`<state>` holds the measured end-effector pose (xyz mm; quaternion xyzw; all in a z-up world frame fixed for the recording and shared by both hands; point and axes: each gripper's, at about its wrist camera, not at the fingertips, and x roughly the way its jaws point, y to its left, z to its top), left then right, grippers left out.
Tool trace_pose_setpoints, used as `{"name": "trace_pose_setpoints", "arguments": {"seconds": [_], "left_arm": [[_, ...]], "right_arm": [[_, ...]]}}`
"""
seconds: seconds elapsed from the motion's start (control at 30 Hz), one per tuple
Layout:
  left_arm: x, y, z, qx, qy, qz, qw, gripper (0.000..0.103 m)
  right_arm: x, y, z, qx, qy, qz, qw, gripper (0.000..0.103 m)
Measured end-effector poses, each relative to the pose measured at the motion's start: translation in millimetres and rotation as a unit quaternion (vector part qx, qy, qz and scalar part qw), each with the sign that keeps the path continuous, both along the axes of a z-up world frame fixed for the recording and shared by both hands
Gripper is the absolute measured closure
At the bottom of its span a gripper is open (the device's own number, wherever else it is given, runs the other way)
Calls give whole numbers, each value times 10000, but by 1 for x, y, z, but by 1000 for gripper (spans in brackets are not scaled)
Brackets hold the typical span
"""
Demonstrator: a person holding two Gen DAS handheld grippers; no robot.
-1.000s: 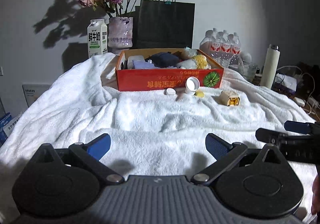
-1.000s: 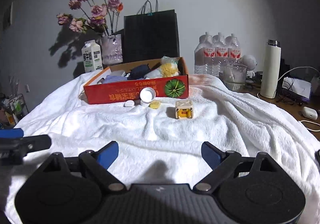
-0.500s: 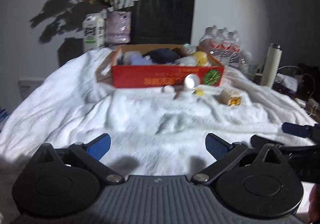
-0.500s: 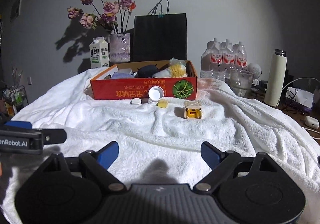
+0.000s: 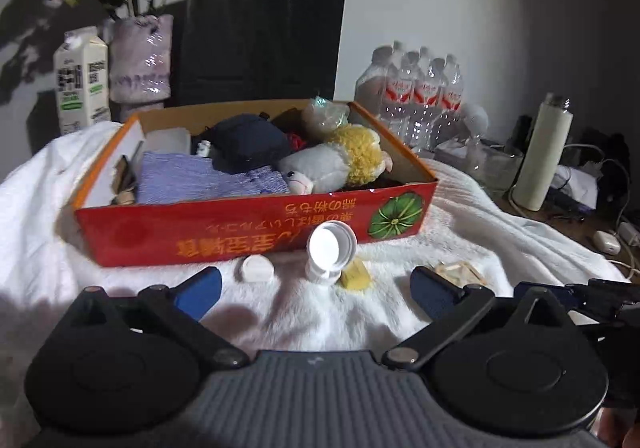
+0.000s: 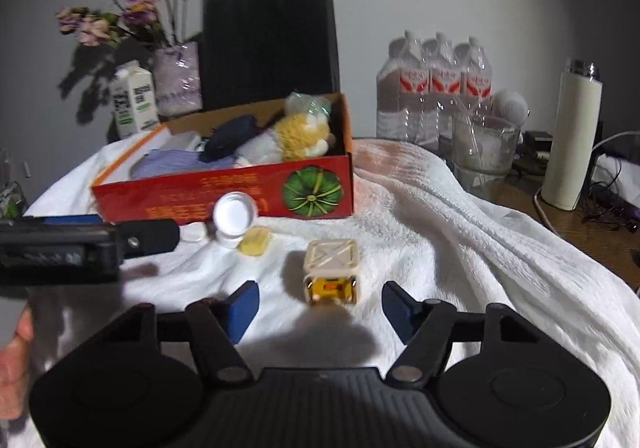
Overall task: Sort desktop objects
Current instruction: 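Grasp the white bottle cap with the left tool while the right tool grasps the yellow charger cube, then carry the bottle cap and charger cube into the box and open both tools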
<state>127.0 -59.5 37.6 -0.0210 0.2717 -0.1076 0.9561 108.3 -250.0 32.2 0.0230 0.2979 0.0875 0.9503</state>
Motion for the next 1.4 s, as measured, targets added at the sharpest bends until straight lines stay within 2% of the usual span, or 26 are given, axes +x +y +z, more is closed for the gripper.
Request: {"name": "trace_pose_setpoints", "arguments": {"seconds": [0.07,0.2,0.37,0.4,0.43,0.6,0.73,0.9,1.0,1.13,1.27,1.4], "left_arm": [[24,-7,-8,4,109,-122,9999,2],[58,-17,-17,19,224,27,9997,12],[74,-28,-26,95,438,69,9990,20],[72,-30,-28,175,418,89,9989,35],[72,-30,-30,206,442,141,9987,60],[61,-25,-21,105,293,169,9994,62],[34,-14,-6,-136,88,212,9996,63],[-17,8,19,-354,-269,259,9987,63],[-49,23,29,-292,-475,291,9980,63],[-85,39,34,-15,-629,356,9974,63],[-113,55,29,-3,-601,512,9969,63],[-133,68,20,-126,-430,601,9972,63]], "right_arm": [[22,1,-10,-56,213,-86,9997,40],[39,5,-24,-78,381,-91,9992,58],[37,16,-28,-405,175,-35,9990,62],[36,17,-29,-411,142,-39,9990,62],[36,16,-29,-393,109,-59,9992,65],[29,16,-27,-456,-84,-78,9989,65],[20,15,-23,-471,-351,-126,9982,65],[14,16,-19,-546,-480,-161,9972,65],[9,16,-12,-401,-454,-118,9981,65],[-11,27,5,-323,-565,113,9978,65],[-42,40,20,-68,-547,524,9971,65],[-81,54,39,27,-790,685,9945,65]]}}
